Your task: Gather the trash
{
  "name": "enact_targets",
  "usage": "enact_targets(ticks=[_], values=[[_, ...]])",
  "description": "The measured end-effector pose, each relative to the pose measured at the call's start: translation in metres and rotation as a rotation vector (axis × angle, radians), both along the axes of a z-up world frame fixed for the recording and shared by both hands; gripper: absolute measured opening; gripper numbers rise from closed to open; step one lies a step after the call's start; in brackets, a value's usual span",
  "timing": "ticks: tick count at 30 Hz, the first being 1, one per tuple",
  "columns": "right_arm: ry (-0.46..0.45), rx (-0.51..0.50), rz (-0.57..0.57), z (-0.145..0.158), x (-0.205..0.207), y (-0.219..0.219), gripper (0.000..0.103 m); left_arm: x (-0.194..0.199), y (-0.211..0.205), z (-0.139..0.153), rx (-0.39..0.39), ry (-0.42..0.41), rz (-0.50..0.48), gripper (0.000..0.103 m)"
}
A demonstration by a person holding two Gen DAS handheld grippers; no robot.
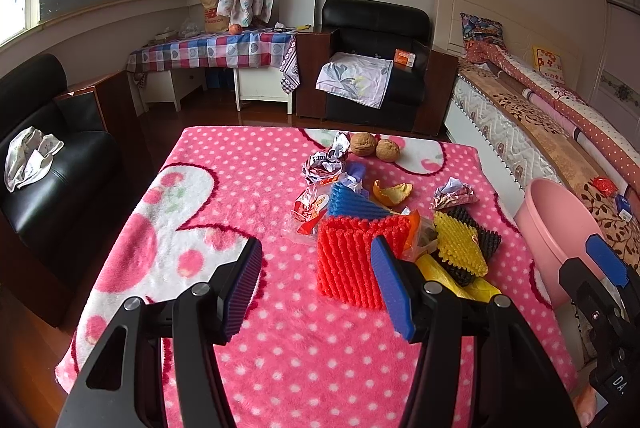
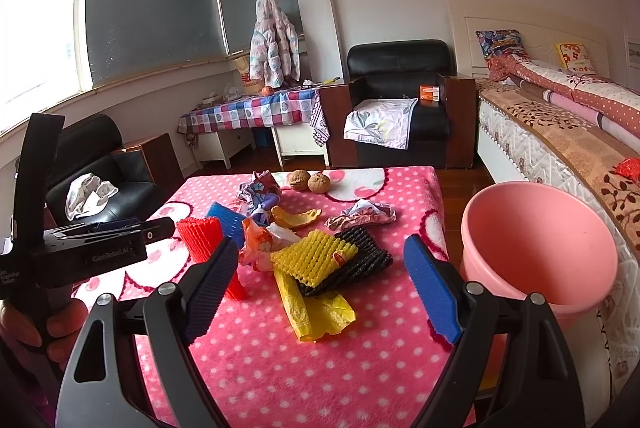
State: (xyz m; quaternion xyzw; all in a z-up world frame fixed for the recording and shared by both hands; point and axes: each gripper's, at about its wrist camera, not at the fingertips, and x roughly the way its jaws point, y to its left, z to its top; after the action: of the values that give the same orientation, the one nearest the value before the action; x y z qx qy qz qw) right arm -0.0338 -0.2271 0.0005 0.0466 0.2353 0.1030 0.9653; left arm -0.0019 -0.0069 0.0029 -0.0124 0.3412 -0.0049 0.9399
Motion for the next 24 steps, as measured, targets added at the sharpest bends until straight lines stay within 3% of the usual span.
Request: enact_targets(ticks=[11, 24], values=[[0.022, 0.004, -0.006, -0.008, 0.003, -0.004, 0.085, 0.005, -0.018, -0.008, -0.006, 0.01, -0.026, 0.057], [0.101, -0.004, 0.028, -0.024, 0.014, 0.002, 0.085, 0.004, 0.007, -0.028, -0.089, 0.028, -0.124, 0.056]])
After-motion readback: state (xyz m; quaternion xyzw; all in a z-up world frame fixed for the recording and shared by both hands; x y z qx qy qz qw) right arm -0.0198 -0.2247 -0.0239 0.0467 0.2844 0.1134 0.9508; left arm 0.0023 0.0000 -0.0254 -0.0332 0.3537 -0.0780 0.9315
